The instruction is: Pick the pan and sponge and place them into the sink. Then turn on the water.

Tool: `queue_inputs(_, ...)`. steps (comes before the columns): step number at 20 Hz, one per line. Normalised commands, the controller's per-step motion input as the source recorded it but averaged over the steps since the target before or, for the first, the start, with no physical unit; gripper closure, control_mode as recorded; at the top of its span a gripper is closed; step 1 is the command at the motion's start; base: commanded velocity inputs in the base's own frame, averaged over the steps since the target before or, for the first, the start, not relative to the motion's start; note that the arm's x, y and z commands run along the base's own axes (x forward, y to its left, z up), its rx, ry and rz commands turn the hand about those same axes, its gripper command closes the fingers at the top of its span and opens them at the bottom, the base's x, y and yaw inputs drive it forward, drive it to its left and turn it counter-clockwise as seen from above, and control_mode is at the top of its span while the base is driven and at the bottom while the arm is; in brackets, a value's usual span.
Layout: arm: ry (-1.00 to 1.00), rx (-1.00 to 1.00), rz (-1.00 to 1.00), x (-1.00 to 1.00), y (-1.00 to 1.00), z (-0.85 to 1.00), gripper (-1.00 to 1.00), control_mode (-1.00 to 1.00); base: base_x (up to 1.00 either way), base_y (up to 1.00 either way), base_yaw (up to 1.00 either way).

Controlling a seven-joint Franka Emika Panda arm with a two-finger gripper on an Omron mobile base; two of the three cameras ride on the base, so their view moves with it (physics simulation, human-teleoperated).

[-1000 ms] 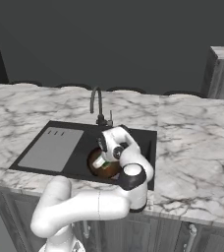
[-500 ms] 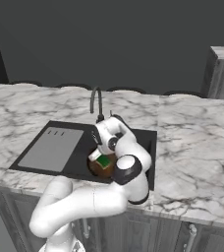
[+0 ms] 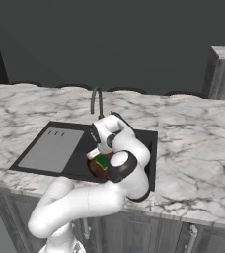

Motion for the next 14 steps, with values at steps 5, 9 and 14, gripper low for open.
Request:
queue_inputs(5, 0.07, 0.1, -0.16, -0.09, -0.19, 0.36, -1.0, -1.0, 0.0, 0.0, 0.0)
queue_inputs(9, 0.04, 0.08, -0.16, -0.05, -0.21, 0.44, -1.0, -1.0, 0.0, 0.0, 0.0)
queue_inputs(14, 0.03, 0.07, -0.16, -0.03, -0.21, 0.49, -1.0, -1.0, 0.0, 0.0, 0.0)
